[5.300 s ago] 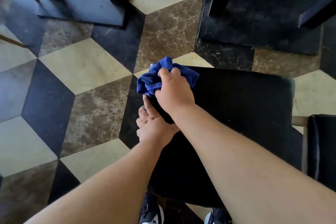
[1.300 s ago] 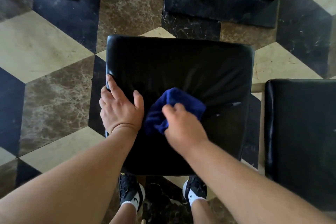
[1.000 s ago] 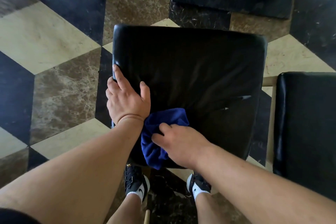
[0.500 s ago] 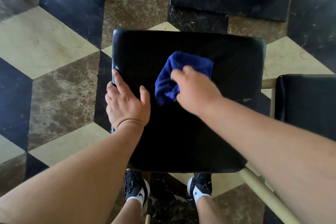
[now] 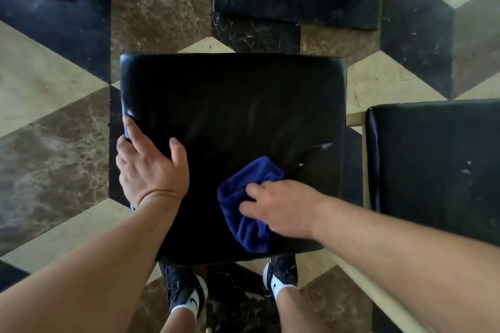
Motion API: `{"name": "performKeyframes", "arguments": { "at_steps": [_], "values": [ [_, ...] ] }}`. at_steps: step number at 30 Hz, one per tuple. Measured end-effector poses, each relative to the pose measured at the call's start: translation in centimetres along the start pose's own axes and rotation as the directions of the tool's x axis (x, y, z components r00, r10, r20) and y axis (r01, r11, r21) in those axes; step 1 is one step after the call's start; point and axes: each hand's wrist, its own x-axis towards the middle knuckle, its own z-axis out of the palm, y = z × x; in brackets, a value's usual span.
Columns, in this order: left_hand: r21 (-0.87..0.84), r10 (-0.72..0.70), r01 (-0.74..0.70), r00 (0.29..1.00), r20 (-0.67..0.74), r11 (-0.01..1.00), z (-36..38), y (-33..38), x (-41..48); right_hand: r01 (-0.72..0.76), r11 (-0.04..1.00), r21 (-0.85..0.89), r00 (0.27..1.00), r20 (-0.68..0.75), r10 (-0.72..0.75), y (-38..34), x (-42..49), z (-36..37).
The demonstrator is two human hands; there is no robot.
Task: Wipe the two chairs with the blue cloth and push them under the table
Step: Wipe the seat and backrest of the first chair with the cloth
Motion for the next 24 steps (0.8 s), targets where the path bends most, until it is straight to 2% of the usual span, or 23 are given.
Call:
{"name": "performKeyframes", "arguments": {
  "at_steps": [2, 4, 7, 9, 11, 13, 16, 18, 20, 24],
  "values": [
    [-0.003, 0.003, -0.003, 1.0, -0.007, 1.0, 0.2, -0.1, 0.0, -0.114, 0.994, -0.007, 0.99, -0.082, 0.113, 2.7, 0.6, -1.9],
    [-0.007, 0.006, -0.006, 1.0, -0.009, 1.0, 0.3, -0.2, 0.0, -0.262, 0.965, 0.025, 0.947, -0.186, 0.262, 5.9, 1.6, -4.1],
    [-0.01, 0.003, -0.003, 1.0, -0.012, 1.0, 0.4, -0.3, 0.0, -0.486, 0.865, 0.128, 0.805, -0.321, 0.5, 10.8, 2.8, -7.4],
    [-0.012, 0.003, -0.003, 1.0, -0.012, 1.0, 0.4, -0.3, 0.0, -0.549, 0.812, 0.199, 0.733, -0.354, 0.581, 12.6, 3.1, -8.4],
    [-0.017, 0.0, 0.0, 1.0, -0.012, 1.0, 0.4, -0.3, 0.0, -0.57, 0.789, 0.231, 0.702, -0.363, 0.613, 12.5, 3.0, -8.2],
    [-0.019, 0.0, -0.001, 1.0, -0.012, 1.0, 0.3, -0.3, -0.1, -0.553, 0.804, 0.218, 0.732, -0.334, 0.594, 10.9, 2.3, -7.0],
    [-0.012, -0.001, 0.001, 1.0, -0.004, 1.0, 0.2, -0.2, 0.0, -0.469, 0.866, 0.175, 0.832, -0.242, 0.5, 7.1, 0.3, -3.9],
    [-0.012, -0.011, 0.011, 1.0, -0.004, 1.0, 0.2, -0.2, 0.0, -0.387, 0.915, 0.117, 0.898, -0.179, 0.403, 4.4, -1.5, -1.5],
    [-0.015, -0.012, 0.012, 1.0, 0.0, 1.0, 0.3, -0.2, 0.0, -0.269, 0.961, 0.055, 0.96, -0.058, 0.272, 1.9, -3.0, 0.7],
    [-0.015, -0.004, 0.004, 1.0, -0.003, 1.0, 0.4, -0.3, 0.0, -0.052, 0.999, 0.004, 0.986, 0.161, 0.051, 0.8, -4.1, 1.9]
  ]
}}
